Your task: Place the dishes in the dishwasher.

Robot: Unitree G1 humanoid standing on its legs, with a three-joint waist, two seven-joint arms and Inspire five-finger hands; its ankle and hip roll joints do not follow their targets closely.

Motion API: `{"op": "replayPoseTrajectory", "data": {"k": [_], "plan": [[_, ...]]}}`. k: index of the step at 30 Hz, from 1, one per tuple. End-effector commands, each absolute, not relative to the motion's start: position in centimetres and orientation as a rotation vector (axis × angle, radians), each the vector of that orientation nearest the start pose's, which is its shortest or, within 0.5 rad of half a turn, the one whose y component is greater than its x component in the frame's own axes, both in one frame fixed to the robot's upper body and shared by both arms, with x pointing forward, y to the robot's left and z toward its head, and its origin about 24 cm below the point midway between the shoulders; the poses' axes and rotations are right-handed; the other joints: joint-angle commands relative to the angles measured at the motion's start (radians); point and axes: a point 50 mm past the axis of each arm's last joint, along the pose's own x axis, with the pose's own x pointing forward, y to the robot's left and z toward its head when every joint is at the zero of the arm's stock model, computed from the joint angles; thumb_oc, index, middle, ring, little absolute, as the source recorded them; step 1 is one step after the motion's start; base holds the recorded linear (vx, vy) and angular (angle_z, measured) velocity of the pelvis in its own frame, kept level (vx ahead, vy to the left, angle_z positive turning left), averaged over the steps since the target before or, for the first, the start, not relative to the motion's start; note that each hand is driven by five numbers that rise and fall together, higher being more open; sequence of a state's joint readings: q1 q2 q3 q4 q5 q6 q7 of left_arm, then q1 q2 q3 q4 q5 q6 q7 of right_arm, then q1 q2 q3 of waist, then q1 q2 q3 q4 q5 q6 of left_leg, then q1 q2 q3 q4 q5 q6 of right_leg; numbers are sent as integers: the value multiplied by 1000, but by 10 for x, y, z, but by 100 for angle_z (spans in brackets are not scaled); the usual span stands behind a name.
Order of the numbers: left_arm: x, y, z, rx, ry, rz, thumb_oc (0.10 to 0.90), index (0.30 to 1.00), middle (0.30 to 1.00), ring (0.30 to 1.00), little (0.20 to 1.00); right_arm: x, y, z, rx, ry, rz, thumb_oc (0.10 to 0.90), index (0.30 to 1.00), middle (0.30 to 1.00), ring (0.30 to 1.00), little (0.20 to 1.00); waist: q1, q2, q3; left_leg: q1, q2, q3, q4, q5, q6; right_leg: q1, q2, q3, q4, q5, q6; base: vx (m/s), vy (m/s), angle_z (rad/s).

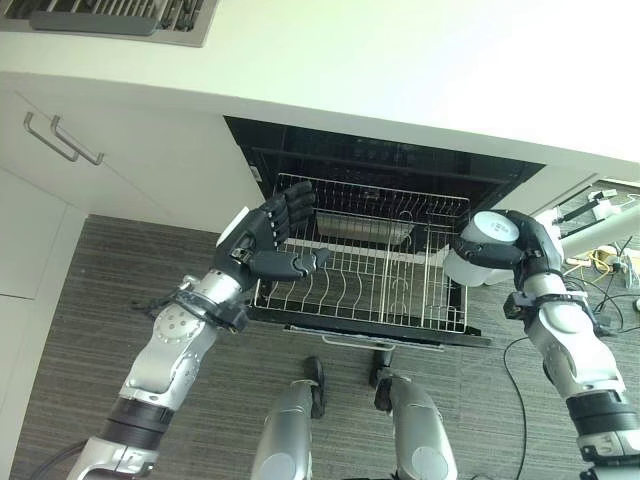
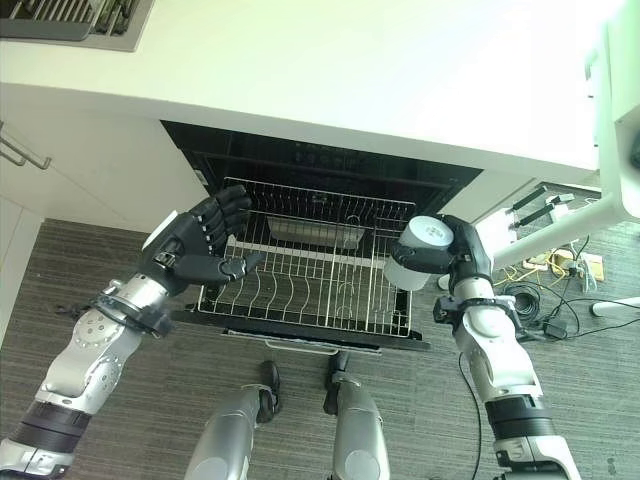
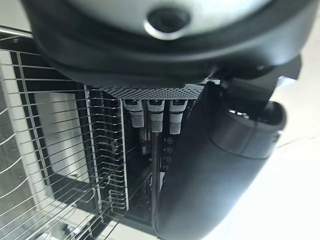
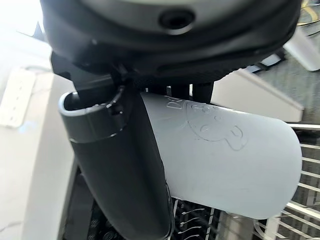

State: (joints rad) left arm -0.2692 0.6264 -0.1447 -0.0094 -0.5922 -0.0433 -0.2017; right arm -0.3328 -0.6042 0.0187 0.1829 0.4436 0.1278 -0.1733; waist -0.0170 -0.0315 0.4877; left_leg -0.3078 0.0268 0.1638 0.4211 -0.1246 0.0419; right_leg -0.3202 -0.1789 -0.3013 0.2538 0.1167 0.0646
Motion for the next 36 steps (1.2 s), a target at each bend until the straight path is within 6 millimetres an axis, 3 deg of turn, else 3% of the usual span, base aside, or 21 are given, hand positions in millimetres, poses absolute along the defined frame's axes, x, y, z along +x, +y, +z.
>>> {"op": "replayPoseTrajectory", "data": {"k": [1,13,31,32,33,36], "plan": [[284,190,179,42,-461,-474,800,900,900,900,900,321,-273,166,-217,-222,-216,400,300,300,300,300,42,17,-98,139,8,-79,-121,-169,0,-45,-48,0,46,-85,139,0,0,0],[294,179,205,14,-561,-516,800,900,900,900,900,353,-290,186,-259,-141,-232,400,300,300,300,300,60,55,-55,82,-2,-88,-121,-160,-6,-91,-56,3,46,-95,132,-59,20,2],[297,172,216,-47,-627,-501,800,900,900,900,900,368,-306,178,-301,22,-238,400,300,300,300,300,62,99,-40,35,-20,-81,-121,-137,-29,-123,-41,29,46,-127,106,-29,36,-2],[297,171,216,-53,-629,-499,800,900,900,900,900,369,-306,177,-303,37,-231,734,801,801,801,801,61,100,-40,35,-20,-79,-121,-136,-31,-124,-42,29,46,-128,105,-48,52,-1],[297,171,215,-57,-632,-498,800,900,900,900,900,369,-306,177,-319,41,-222,800,900,900,900,900,60,102,-38,36,-20,-77,-121,-135,-34,-124,-41,30,46,-129,103,-56,60,-2],[295,171,216,-60,-638,-494,800,900,900,900,900,369,-303,185,-349,15,-195,800,900,900,900,900,56,103,-37,37,-19,-74,-121,-134,-38,-125,-37,33,46,-131,101,-24,28,-1]]}}
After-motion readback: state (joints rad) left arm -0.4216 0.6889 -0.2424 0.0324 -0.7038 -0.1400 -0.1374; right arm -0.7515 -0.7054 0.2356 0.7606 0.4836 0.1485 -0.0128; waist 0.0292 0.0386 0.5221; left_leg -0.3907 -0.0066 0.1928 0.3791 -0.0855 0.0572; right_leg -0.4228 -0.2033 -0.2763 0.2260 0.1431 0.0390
